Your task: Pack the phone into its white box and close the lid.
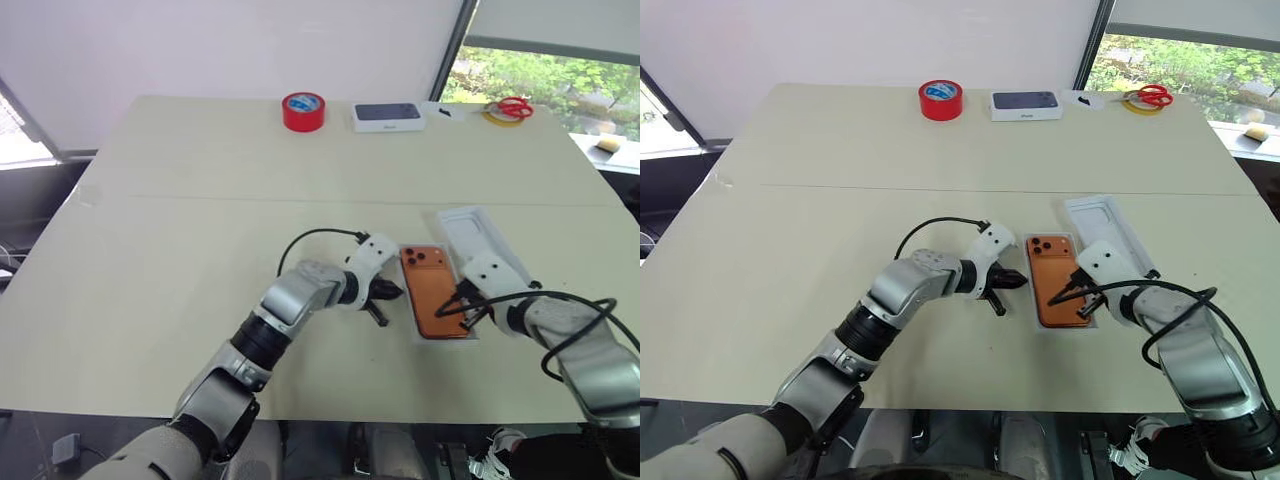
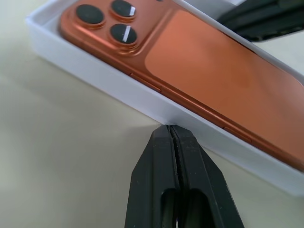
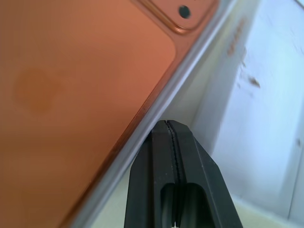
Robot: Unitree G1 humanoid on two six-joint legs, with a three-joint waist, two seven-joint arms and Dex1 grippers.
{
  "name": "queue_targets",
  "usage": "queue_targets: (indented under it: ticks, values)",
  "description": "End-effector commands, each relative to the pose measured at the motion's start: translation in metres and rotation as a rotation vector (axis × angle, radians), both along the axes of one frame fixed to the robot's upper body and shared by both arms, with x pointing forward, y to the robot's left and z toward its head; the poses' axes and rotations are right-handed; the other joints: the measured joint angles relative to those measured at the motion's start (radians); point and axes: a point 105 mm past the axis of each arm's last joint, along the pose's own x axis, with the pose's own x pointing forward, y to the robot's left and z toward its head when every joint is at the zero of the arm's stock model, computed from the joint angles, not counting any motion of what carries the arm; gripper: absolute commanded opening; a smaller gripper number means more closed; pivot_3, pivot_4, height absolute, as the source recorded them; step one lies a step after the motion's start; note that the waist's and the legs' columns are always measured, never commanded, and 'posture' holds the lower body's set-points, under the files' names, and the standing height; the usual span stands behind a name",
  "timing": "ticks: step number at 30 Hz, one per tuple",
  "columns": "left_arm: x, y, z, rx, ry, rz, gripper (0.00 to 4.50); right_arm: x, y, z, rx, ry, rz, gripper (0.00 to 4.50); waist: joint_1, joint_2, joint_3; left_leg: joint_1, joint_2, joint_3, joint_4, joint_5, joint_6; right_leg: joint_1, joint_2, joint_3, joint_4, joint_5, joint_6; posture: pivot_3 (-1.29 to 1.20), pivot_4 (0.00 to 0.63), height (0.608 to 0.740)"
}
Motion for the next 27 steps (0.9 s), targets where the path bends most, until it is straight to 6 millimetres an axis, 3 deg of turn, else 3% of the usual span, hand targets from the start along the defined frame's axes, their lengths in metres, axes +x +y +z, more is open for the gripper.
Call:
queue_targets:
  ticks: [1,5,10,14,18,23,27]
  values:
    - [-0.029,-0.030,0.010,-0.056,0.011,-0.167,0.06,-0.006,0.023,0.012,0.051,-0.027,0.114,0.00,-0.002,0.000,0.000,0.000,0.000,0.000,0.000,0.000,0.000,0.000,0.000,0.000,0.000,0.000,0.000,0.00,0.150,0.730]
    - [-0.022,-0.019,0.015,-0.066,0.011,-0.139,0.06,-0.009,0.015,0.023,0.055,-0.043,0.105,0.00,-0.003,0.000,0.000,0.000,0.000,0.000,0.000,0.000,0.000,-0.001,0.000,0.000,0.000,0.000,0.000,0.00,0.150,0.730]
    - [0.006,0.021,0.021,-0.071,-0.013,0.001,0.06,-0.017,-0.004,0.040,0.077,-0.028,0.105,0.00,-0.006,0.001,0.000,0.000,0.001,0.000,-0.001,0.000,0.000,-0.001,0.001,0.000,0.000,0.000,0.000,0.00,0.150,0.730]
    - [0.019,0.054,0.026,-0.061,-0.047,0.078,0.00,-0.012,-0.017,0.060,0.088,-0.058,0.079,1.88,-0.012,0.001,0.000,0.001,0.001,0.000,-0.001,0.000,0.000,-0.001,0.001,0.001,0.001,0.000,0.000,0.00,0.150,0.730]
    - [0.024,0.071,0.036,-0.071,-0.107,0.104,0.00,0.007,-0.023,0.074,0.137,-0.111,0.033,3.93,-0.011,0.002,0.000,0.001,0.001,0.000,-0.001,0.000,0.000,-0.001,0.001,0.001,0.001,0.000,0.000,0.00,0.150,0.730]
    - [0.014,0.076,0.062,-0.139,-0.261,0.014,0.00,0.036,-0.029,0.071,0.276,-0.064,-0.108,3.93,-0.012,0.002,0.000,0.001,0.001,0.000,-0.001,0.000,-0.001,-0.001,0.001,0.001,0.001,0.000,0.000,0.00,0.150,0.730]
    - [-0.002,0.085,0.067,-0.137,-0.348,-0.108,0.00,0.049,-0.030,0.065,0.312,-0.010,-0.160,3.93,-0.011,0.003,0.000,0.000,0.001,0.002,-0.001,0.001,-0.001,-0.002,0.001,0.001,0.001,0.000,0.000,0.00,0.150,0.730]
